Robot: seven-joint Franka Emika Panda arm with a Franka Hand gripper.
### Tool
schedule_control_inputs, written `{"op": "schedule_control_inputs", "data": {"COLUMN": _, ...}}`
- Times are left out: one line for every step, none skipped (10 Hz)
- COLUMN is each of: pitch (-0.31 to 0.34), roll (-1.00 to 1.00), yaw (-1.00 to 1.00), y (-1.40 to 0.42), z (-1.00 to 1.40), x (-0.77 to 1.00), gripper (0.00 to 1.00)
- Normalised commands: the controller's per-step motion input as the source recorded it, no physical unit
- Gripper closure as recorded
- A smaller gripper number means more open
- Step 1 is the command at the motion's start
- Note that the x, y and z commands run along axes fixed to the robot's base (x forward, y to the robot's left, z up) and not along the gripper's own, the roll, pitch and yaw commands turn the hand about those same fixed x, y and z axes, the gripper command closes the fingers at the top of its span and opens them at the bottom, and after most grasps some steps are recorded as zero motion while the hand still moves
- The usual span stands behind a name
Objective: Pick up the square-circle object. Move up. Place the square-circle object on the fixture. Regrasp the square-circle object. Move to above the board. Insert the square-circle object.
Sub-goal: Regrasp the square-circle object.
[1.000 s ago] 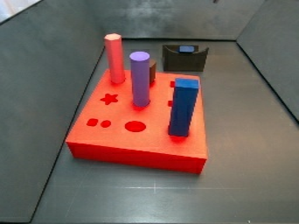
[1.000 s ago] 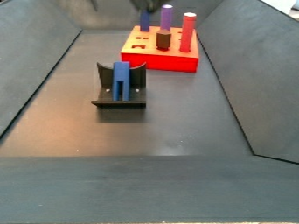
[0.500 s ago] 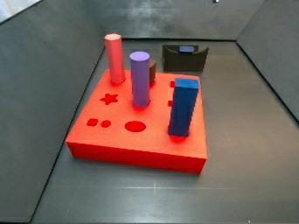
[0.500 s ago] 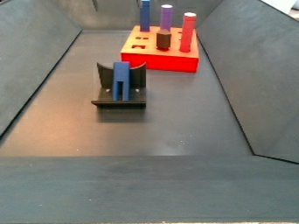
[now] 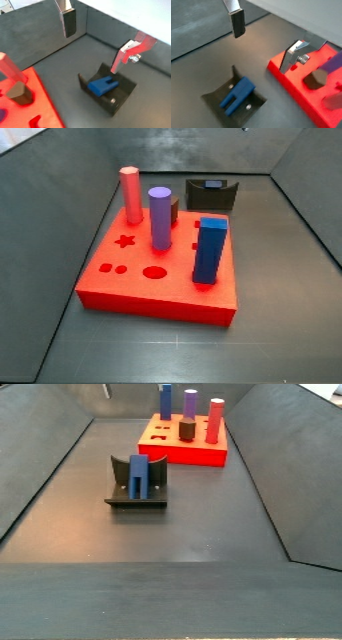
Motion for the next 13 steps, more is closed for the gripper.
{"op": "schedule_control_inputs", "data": {"pitch": -0.032, "roll": 1.00, "yaw": 0.03, "y": -0.02, "z": 0.00, "x": -0.03, "gripper": 0.00}}
{"op": "schedule_control_inputs", "data": {"pitch": -0.034, "roll": 1.00, "yaw": 0.03, "y": -0.02, "z": 0.00, "x": -0.03, "gripper": 0.00}}
{"op": "schedule_control_inputs", "data": {"pitch": -0.034, "roll": 1.00, "yaw": 0.04, "y": -0.02, "z": 0.00, "x": -0.03, "gripper": 0.00}}
{"op": "schedule_control_inputs", "data": {"pitch": -0.032, "roll": 1.00, "yaw": 0.04, "y": -0.02, "z": 0.01, "x": -0.02, "gripper": 0.00}}
{"op": "schedule_control_inputs", "data": {"pitch": -0.029, "roll": 1.00, "yaw": 0.04, "y": -0.02, "z": 0.01, "x": -0.01, "gripper": 0.00}}
{"op": "schedule_control_inputs", "data": {"pitch": -0.020, "roll": 1.00, "yaw": 0.04, "y": -0.02, "z": 0.00, "x": 0.01, "gripper": 0.00}}
{"op": "schedule_control_inputs", "data": {"pitch": -0.014, "roll": 1.00, "yaw": 0.04, "y": -0.02, "z": -0.01, "x": 0.02, "gripper": 0.00}}
{"op": "schedule_control_inputs", "data": {"pitch": -0.006, "roll": 1.00, "yaw": 0.04, "y": -0.03, "z": -0.01, "x": 0.03, "gripper": 0.00}}
{"op": "schedule_control_inputs", "data": {"pitch": 0.017, "roll": 1.00, "yaw": 0.05, "y": -0.03, "z": 0.00, "x": 0.05, "gripper": 0.00}}
{"op": "schedule_control_inputs", "data": {"pitch": 0.030, "roll": 1.00, "yaw": 0.05, "y": -0.03, "z": -0.01, "x": 0.06, "gripper": 0.00}}
{"op": "schedule_control_inputs", "data": {"pitch": 0.061, "roll": 1.00, "yaw": 0.06, "y": -0.04, "z": -0.01, "x": 0.07, "gripper": 0.00}}
{"op": "schedule_control_inputs", "data": {"pitch": 0.089, "roll": 0.93, "yaw": 0.07, "y": -0.04, "z": -0.01, "x": 0.08, "gripper": 0.00}}
{"op": "schedule_control_inputs", "data": {"pitch": 0.101, "roll": 0.73, "yaw": 0.08, "y": -0.04, "z": -0.01, "x": 0.09, "gripper": 0.00}}
